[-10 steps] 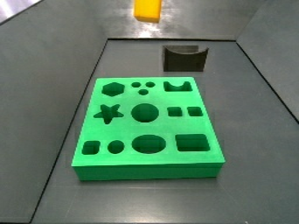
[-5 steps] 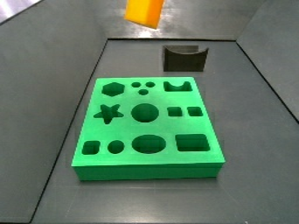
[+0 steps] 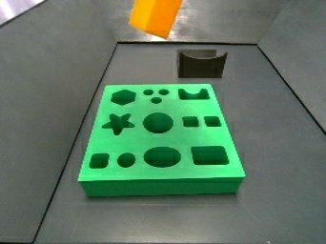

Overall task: Pick up the rectangle object. Move up. Place the rectangle object on the fixture. Regrasp the rectangle object. Move to above the board. Insert the rectangle object.
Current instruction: Insert the rectangle object.

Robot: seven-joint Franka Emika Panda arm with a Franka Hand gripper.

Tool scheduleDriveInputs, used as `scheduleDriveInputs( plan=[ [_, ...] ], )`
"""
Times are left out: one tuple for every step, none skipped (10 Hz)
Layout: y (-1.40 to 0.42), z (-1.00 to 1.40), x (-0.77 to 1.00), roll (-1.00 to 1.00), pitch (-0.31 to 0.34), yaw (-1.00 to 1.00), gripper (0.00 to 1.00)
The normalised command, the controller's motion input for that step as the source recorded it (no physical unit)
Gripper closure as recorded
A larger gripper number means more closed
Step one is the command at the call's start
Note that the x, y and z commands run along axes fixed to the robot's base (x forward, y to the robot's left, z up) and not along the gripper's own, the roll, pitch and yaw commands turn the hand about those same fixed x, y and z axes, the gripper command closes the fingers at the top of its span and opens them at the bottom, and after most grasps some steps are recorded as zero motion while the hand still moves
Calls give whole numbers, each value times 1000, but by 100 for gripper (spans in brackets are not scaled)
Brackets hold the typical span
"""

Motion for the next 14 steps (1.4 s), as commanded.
scheduleDriveInputs(
  plan=[
    [0, -134, 0, 0, 0, -1000, 100],
    [0, -134, 0, 0, 0, -1000, 100],
    [0, -131, 0, 0, 0, -1000, 100],
    [0, -134, 0, 0, 0, -1000, 100],
    [0, -131, 0, 0, 0, -1000, 100],
    [0, -131, 0, 0, 0, -1000, 100],
    [-280, 0, 0, 0, -130, -186, 100],
    [-237, -163, 0, -281, -379, -417, 100],
    [0, -137, 0, -474, -381, -477, 100],
    [0, -146, 0, -473, -387, -489, 100],
    [0, -149, 0, -477, -387, -486, 100],
    [0, -129, 0, -500, -387, -477, 100],
    [0, -123, 0, -500, -386, -469, 100],
    [0, -123, 6, -500, -383, -463, 100]
  ],
)
